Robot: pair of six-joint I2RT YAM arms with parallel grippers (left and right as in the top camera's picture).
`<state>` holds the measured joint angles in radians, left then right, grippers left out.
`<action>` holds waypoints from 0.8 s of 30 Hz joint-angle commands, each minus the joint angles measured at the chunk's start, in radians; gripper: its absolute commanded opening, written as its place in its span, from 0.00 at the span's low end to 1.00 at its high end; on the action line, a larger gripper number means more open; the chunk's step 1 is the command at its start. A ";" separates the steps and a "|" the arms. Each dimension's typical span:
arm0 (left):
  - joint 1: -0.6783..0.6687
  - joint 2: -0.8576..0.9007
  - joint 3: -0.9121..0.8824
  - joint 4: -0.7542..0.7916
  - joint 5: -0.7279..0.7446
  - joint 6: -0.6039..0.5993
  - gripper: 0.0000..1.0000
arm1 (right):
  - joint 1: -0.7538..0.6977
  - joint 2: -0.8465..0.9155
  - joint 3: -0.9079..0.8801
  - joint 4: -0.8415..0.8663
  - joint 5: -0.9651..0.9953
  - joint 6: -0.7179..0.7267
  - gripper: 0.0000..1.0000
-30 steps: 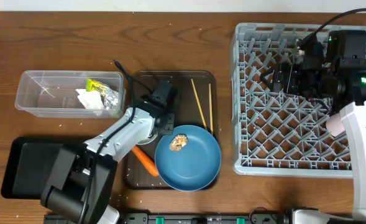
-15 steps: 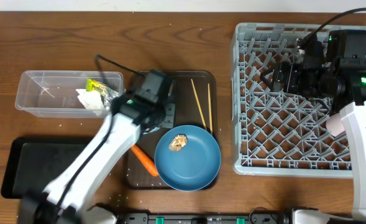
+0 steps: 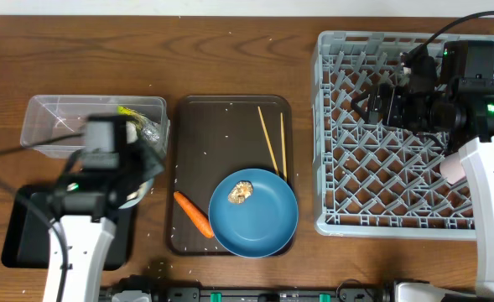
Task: Sort waste into correct bins and load items into the dishwasher rack
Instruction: 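Carry the rice bowl left and tip rice onto the black tray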
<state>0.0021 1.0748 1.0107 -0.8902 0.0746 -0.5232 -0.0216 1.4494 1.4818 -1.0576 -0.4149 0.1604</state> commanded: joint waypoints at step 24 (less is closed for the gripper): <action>1.427 -0.042 -0.528 0.280 1.498 0.760 0.06 | 0.010 0.002 0.002 0.007 0.000 0.010 0.89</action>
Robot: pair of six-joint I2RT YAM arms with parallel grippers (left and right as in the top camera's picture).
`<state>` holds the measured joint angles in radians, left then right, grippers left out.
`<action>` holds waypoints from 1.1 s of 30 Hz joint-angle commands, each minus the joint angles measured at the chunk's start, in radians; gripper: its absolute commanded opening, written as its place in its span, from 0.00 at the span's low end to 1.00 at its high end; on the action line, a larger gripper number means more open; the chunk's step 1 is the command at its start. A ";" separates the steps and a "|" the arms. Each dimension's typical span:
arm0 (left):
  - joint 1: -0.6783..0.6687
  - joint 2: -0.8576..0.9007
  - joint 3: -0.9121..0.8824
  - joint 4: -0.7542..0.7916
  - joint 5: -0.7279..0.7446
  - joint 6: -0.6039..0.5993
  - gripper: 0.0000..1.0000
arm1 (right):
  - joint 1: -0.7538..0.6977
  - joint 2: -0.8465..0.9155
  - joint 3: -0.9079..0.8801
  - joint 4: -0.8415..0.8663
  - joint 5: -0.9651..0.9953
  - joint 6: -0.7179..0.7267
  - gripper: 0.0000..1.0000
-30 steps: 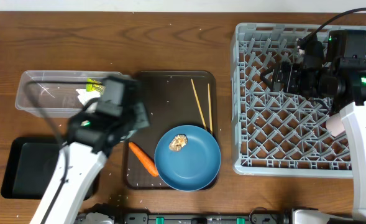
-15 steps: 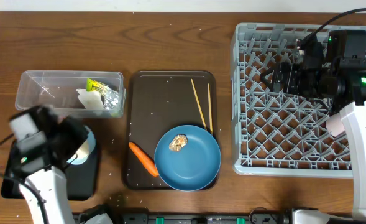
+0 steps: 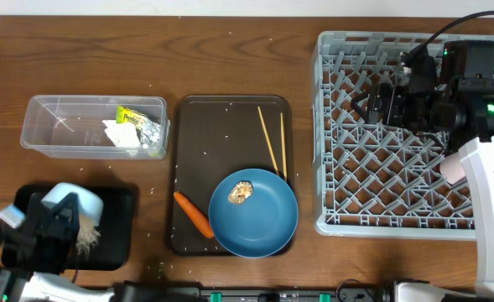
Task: Sort waste into correct bins and load items into the dishwasher rack
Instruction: 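Carry the rice bowl left and tip rice onto the black tray, then hold the emptied bowl over the black tray with the left gripper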
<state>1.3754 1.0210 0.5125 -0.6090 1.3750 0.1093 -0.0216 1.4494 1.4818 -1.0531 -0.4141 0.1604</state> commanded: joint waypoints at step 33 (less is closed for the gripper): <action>0.067 0.045 -0.078 -0.016 0.198 -0.004 0.07 | 0.010 0.002 0.002 0.025 -0.001 0.011 0.90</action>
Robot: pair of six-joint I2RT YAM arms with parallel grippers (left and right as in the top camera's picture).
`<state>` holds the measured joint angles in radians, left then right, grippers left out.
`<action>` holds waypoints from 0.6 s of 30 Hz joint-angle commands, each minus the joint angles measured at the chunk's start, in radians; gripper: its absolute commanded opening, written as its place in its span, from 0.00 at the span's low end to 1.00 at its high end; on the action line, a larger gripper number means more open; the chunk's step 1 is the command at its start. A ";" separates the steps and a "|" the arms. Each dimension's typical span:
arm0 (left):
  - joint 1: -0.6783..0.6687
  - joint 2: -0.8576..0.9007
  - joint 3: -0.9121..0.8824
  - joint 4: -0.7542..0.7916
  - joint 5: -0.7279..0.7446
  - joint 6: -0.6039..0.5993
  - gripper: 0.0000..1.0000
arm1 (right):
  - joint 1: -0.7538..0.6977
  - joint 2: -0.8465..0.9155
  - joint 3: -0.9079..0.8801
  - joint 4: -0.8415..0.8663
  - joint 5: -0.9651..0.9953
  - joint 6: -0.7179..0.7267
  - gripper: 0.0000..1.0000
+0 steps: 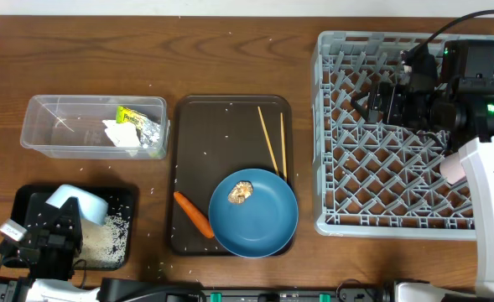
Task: Sort waste into correct bins and load items into the dishwasher rack
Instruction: 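Hold the emptied bowl over the black tray with the left gripper, then carry the white bowl right toward the dish rack with the left gripper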
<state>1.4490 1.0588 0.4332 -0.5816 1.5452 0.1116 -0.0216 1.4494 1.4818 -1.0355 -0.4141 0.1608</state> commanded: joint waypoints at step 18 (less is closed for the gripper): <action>-0.094 0.029 -0.001 0.099 0.028 -0.139 0.06 | 0.010 0.002 0.002 0.048 -0.009 0.039 0.91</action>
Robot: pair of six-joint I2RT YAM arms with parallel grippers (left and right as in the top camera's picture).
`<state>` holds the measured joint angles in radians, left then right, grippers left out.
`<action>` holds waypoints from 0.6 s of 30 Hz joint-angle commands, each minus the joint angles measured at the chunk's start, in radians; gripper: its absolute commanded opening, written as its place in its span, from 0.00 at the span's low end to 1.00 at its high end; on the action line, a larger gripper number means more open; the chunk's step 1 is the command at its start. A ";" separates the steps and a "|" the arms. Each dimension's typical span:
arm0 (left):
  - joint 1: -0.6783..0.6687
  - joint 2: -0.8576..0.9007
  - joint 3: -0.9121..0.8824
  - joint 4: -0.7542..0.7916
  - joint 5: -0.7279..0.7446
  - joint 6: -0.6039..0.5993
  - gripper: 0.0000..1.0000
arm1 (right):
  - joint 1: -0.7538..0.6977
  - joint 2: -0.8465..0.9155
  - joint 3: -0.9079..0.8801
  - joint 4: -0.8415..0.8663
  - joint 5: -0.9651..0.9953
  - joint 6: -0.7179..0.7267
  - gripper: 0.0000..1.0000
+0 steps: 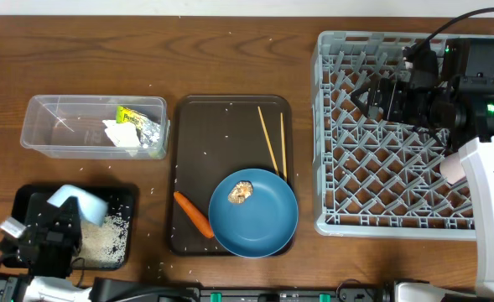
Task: Sort waste into correct bins and load items into the dishwasher rack
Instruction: 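Carry the white bowl right toward the dish rack with the left gripper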
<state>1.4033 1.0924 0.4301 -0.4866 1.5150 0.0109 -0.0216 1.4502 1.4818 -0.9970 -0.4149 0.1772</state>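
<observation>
My left gripper is at the bottom left, over the black bin, shut on a tilted light blue bowl. White rice lies in that bin. On the brown tray sit a blue plate with a food scrap, a carrot and a pair of chopsticks. Over the far part of the grey dishwasher rack hangs my right gripper, which looks open and empty.
A clear plastic bin at the left holds wrappers and foil. Rice grains are scattered over the wooden table. The right arm's white link stands along the rack's right side.
Almost nothing differs. My left gripper still holds the bowl over the black bin, shifted very slightly. The right gripper sits a touch farther back over the rack.
My left arm was first beside the clear bin, blurred. Then it held the light blue bowl over the black bin with rice at its lip. After that the rice lay in the bin, and the bowl has stayed there. The right arm stayed over the rack.
</observation>
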 commanded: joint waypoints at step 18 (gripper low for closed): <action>-1.283 -0.013 0.161 1.135 -0.414 -0.753 0.06 | -0.110 0.001 0.003 0.093 0.027 0.108 0.91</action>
<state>0.3218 1.0435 0.5823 0.5243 1.3315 -0.5182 -0.0761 1.4502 1.4818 -0.9123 -0.4057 0.2386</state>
